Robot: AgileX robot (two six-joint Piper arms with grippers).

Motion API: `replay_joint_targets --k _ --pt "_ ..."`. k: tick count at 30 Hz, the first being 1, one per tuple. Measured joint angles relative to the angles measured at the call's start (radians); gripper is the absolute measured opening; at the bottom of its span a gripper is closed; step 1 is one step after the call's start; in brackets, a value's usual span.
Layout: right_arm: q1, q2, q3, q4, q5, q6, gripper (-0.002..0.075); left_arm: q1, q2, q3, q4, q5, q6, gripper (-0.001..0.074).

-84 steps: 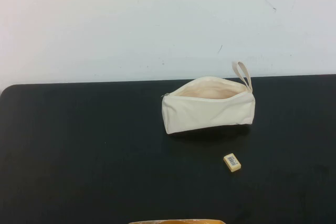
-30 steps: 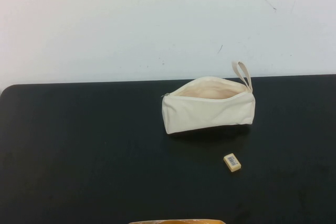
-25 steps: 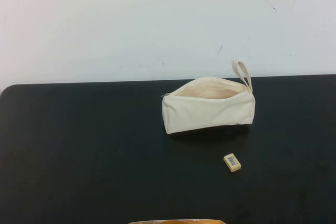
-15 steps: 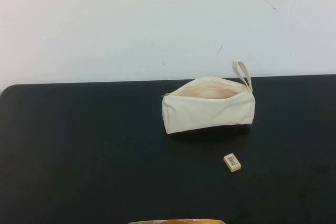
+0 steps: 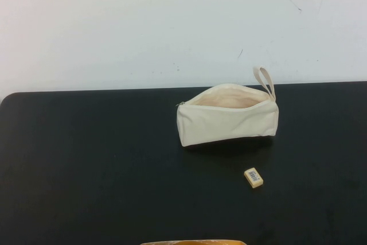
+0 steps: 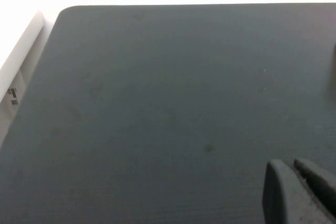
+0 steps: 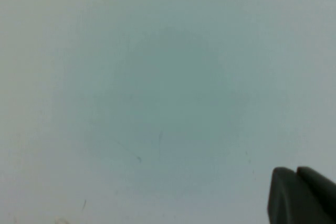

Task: Put eraser into pencil case
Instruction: Pick up the eraser from the table

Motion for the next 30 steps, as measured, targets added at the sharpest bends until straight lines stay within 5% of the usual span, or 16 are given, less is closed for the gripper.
replay_joint_targets --k 11,16,19,25,30 --pt "0.000 0.405 -0.194 0.007 0.540 -0.145 -0.0001 0.000 0.000 0.000 0.000 0.000 0.000 -0.0001" --pt "0.000 0.652 -0.212 0.018 0.649 -0.162 0.0025 0.000 0.000 0.000 0.000 0.000 0.000 -0.0001" --pt "0.006 0.795 -0.212 0.018 0.641 -0.170 0.0113 0.000 0.000 0.000 0.000 0.000 0.000 -0.0001" --pt "0.070 1.036 -0.284 0.020 0.670 -0.180 0.0434 0.000 0.000 0.000 0.000 0.000 0.000 -0.0001" --pt "0.198 1.160 -0.412 0.020 0.700 -0.182 0.0518 0.000 0.000 0.000 0.000 0.000 0.000 -0.0001"
